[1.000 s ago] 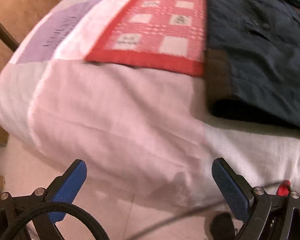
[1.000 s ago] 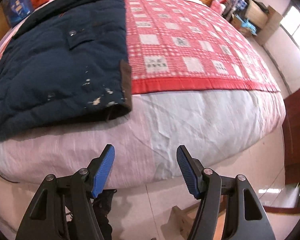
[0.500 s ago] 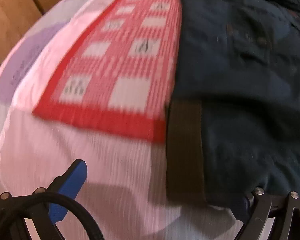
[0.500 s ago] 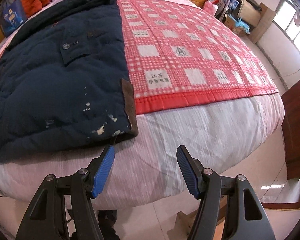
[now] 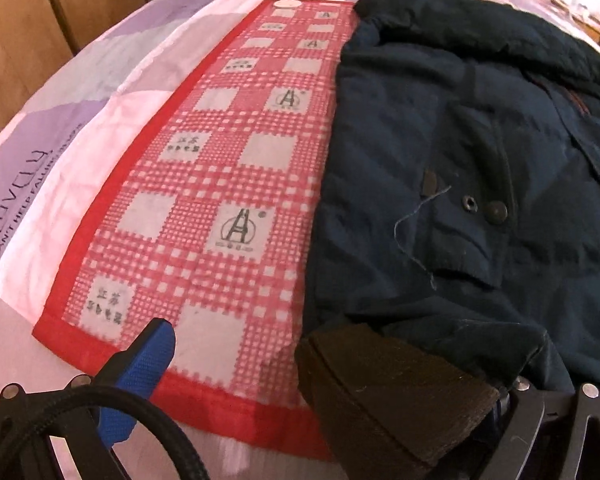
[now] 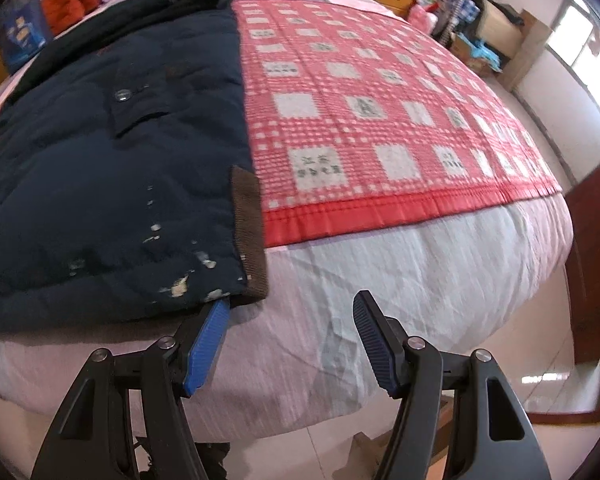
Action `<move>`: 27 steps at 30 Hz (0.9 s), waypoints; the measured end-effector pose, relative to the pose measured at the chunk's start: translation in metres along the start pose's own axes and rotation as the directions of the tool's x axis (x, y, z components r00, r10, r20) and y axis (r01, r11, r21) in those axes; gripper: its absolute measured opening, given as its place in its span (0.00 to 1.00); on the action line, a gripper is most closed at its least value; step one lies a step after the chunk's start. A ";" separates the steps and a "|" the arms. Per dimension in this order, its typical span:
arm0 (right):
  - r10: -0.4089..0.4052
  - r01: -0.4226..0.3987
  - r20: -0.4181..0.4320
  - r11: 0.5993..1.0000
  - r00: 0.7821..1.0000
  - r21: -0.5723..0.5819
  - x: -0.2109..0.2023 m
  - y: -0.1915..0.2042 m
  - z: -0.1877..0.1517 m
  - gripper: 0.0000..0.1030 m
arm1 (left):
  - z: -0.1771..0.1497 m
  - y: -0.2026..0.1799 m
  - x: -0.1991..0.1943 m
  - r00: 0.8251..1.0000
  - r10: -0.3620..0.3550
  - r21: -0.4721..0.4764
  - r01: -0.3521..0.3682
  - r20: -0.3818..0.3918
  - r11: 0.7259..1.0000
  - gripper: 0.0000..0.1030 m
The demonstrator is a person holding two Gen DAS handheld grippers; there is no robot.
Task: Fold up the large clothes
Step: 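Grasp the brown ribbed hem with the left gripper while the right gripper grasps it too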
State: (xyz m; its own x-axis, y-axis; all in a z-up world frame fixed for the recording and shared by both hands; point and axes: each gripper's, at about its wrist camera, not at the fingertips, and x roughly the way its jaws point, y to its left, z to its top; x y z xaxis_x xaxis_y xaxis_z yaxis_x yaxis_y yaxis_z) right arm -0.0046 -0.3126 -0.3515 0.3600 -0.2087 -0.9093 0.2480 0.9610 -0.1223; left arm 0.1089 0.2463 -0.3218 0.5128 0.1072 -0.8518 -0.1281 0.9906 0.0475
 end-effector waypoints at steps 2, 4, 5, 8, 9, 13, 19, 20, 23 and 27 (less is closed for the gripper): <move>-0.010 0.010 0.001 0.999 1.000 -0.047 0.002 0.004 -0.001 0.66 | -0.001 -0.003 0.003 1.000 0.008 0.013 -0.008 -0.010 1.000 1.00; -0.007 0.007 0.004 0.999 1.000 -0.051 0.007 0.004 0.001 0.66 | -0.005 -0.004 0.004 1.000 0.009 0.018 -0.008 -0.017 1.000 1.00; -0.007 0.008 0.012 0.999 1.000 -0.042 0.011 0.004 0.005 0.66 | -0.008 -0.005 0.005 1.000 0.008 0.015 -0.007 -0.023 1.000 1.00; -0.010 0.011 0.063 1.000 0.998 -0.017 0.016 0.000 0.020 0.66 | -0.018 -0.003 0.006 0.999 0.011 0.015 -0.011 -0.037 1.000 1.00; 0.001 -0.002 0.080 1.000 0.997 0.012 0.017 -0.005 0.026 0.66 | -0.021 -0.002 0.006 0.999 0.016 0.015 -0.016 -0.042 1.000 1.00; 0.040 -0.054 0.099 0.987 0.994 0.149 0.019 -0.025 0.028 0.66 | -0.040 0.008 0.005 0.996 0.051 0.019 -0.050 -0.066 0.999 1.00; 0.058 -0.061 0.084 0.997 0.995 0.040 0.023 0.000 0.027 0.53 | -0.051 0.015 0.003 0.998 0.029 0.012 -0.028 -0.062 1.000 0.99; 0.055 -0.056 0.086 0.998 0.995 0.013 0.024 0.004 0.028 0.53 | -0.050 0.009 0.004 0.998 0.012 0.039 -0.010 -0.059 0.999 0.97; 0.064 -0.064 0.090 0.998 0.994 -0.006 0.028 0.006 0.034 0.50 | -0.049 -0.012 0.004 0.998 -0.029 0.118 0.035 -0.054 0.992 0.80; 0.087 -0.095 0.109 0.993 0.990 0.070 0.029 -0.012 0.042 0.51 | -0.040 -0.016 0.009 0.997 -0.062 0.156 0.070 -0.054 0.985 0.63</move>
State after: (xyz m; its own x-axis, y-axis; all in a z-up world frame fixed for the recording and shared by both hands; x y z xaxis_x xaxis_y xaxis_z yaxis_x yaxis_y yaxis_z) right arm 0.0406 -0.3376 -0.3594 0.4761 -0.1423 -0.8678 0.2752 0.9614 -0.0066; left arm 0.0817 0.2279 -0.3516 0.4733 0.0410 -0.8799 0.0421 0.9967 0.0691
